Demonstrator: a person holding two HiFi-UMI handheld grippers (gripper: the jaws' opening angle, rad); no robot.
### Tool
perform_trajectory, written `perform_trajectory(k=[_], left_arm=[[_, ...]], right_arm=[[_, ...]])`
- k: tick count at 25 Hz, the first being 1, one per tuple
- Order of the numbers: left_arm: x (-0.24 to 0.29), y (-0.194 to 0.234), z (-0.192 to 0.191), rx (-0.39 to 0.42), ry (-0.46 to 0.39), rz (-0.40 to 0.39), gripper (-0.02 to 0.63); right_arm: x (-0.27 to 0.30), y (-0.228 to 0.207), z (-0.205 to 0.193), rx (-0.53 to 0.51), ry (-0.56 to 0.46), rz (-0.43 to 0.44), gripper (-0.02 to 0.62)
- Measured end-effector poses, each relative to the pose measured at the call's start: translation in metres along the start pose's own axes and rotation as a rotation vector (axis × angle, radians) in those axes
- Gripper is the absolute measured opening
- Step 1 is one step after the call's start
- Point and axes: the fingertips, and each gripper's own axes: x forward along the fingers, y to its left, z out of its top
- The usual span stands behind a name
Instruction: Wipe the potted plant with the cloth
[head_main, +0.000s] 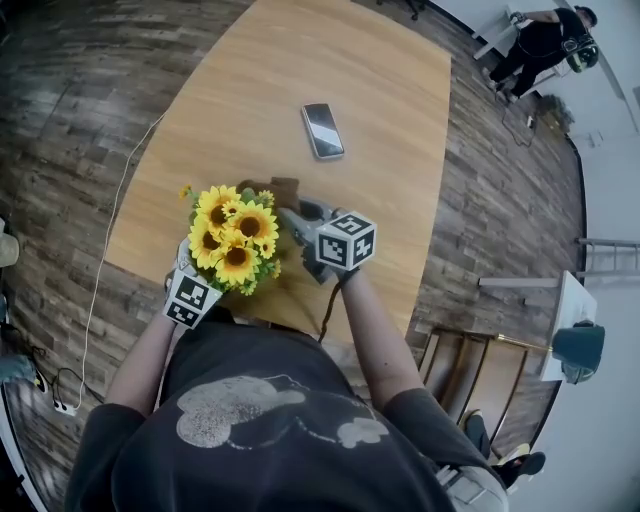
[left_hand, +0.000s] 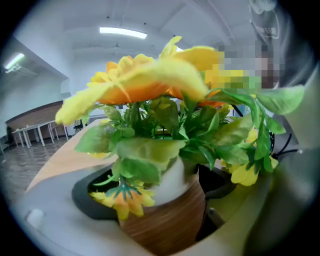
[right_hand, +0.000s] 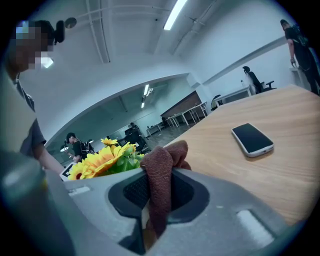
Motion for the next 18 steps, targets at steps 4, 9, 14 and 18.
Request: perform_trajectory(k=[4, 9, 14, 18], left_arm=[[-0.002, 0.002, -0.001, 0.052, -0.001, -0.101, 0.535], [-0.002, 0.005, 0.001, 0.093, -0.012, -0.178, 0.535], [0.002, 0.01, 0.003, 0.101, -0.015, -0.216, 0.537], [0.003, 0.009, 0.004, 0.115, -0.012, -0.245, 0.538]], right_arm=[[0.028, 0.004, -0.003, 0.011, 0.036, 0.019, 0.051], [0.047, 0.009, -0.012, 0.034, 0.073, 0.032, 0.051], [0.05, 0.013, -0.026, 0.032, 0.121, 0.039, 0.049], [0.037, 0.01, -0.035, 0.048, 0.122, 0.013, 0.049]])
